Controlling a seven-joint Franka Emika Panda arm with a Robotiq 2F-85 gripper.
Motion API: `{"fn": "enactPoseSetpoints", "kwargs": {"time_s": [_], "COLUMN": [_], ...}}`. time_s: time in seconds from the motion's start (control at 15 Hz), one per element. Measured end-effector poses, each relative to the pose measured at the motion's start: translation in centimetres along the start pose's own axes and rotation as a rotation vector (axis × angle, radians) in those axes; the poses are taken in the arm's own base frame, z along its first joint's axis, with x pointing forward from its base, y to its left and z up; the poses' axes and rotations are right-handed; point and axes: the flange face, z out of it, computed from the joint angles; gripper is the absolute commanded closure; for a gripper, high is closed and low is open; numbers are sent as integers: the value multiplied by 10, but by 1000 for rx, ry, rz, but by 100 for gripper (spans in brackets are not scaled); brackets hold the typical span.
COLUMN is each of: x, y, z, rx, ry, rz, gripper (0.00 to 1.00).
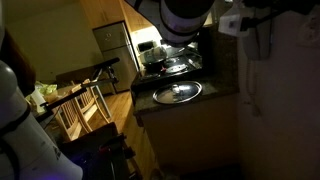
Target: Turn off the light switch
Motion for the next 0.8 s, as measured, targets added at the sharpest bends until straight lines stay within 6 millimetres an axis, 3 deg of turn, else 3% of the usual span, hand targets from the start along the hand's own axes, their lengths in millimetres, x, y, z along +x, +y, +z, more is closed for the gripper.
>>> {"fn": "enactPoseSetpoints", "kwargs": {"time_s": [0.4, 0.8], "x": [-9, -16], "y": [12, 33], "z": [-3, -32], "rx": [-24, -60], "ry": [-17, -25], "rz": [-7, -46], "gripper": [0, 0]}}
